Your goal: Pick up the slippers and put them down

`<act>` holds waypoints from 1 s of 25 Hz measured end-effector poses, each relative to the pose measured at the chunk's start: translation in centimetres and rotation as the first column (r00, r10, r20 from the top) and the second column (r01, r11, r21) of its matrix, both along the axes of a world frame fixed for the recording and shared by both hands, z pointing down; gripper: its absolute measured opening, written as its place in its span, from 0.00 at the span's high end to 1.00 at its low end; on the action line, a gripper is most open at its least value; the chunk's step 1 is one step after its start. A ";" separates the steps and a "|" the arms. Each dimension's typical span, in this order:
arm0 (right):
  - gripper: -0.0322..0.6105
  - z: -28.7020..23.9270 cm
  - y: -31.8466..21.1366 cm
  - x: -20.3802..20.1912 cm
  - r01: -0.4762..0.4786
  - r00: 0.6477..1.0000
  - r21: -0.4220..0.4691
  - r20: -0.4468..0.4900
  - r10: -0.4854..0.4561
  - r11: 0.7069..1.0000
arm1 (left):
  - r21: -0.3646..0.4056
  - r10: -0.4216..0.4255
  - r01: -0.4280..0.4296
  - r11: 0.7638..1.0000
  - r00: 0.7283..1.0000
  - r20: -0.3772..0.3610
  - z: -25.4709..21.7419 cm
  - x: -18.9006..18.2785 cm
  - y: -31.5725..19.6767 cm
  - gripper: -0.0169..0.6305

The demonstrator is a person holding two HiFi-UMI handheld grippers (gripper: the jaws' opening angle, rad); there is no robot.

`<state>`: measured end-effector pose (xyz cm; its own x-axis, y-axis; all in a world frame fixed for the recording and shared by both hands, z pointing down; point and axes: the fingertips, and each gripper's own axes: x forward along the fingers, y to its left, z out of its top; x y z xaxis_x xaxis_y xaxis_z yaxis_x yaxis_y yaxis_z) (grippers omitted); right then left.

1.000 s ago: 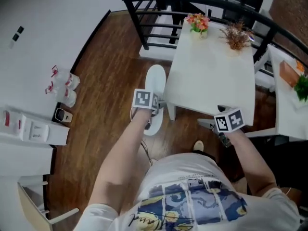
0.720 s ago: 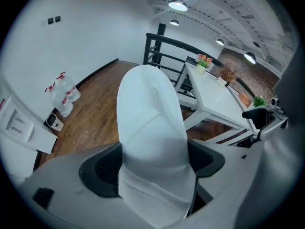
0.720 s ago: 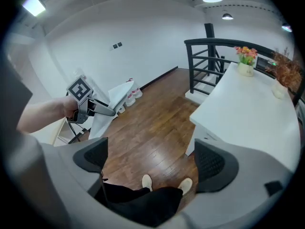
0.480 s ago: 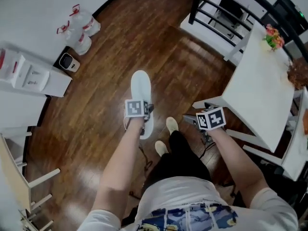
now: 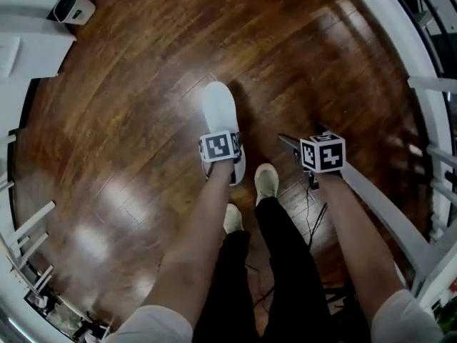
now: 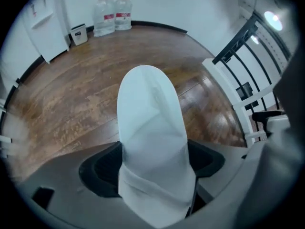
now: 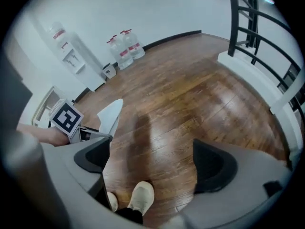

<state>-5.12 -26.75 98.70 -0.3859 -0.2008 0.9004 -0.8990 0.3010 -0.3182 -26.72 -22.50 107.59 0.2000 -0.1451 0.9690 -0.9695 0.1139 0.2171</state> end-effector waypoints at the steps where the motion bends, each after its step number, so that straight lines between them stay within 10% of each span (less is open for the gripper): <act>1: 0.08 3.3 -0.8 -0.2 0.022 1.000 -0.005 -0.013 -0.022 1.000 | -0.025 -0.014 0.014 1.000 1.000 0.010 3.9 -0.5 0.0 0.33; 5: 0.10 14.7 -3.5 -0.7 0.066 0.997 -0.036 -0.037 -0.068 0.997 | -0.096 -0.030 0.034 0.995 0.999 0.043 15.9 -2.0 -0.1 0.33; 11: 0.10 19.9 -4.2 -2.2 0.087 0.995 -0.072 -0.035 -0.090 0.994 | -0.077 -0.024 0.027 0.997 0.999 0.038 21.8 -2.4 0.5 0.33; 25: 0.10 8.0 -0.1 -3.3 0.086 0.991 -0.122 -0.087 -0.097 0.989 | -0.063 -0.004 0.008 0.998 0.998 0.062 7.0 -4.7 3.3 0.31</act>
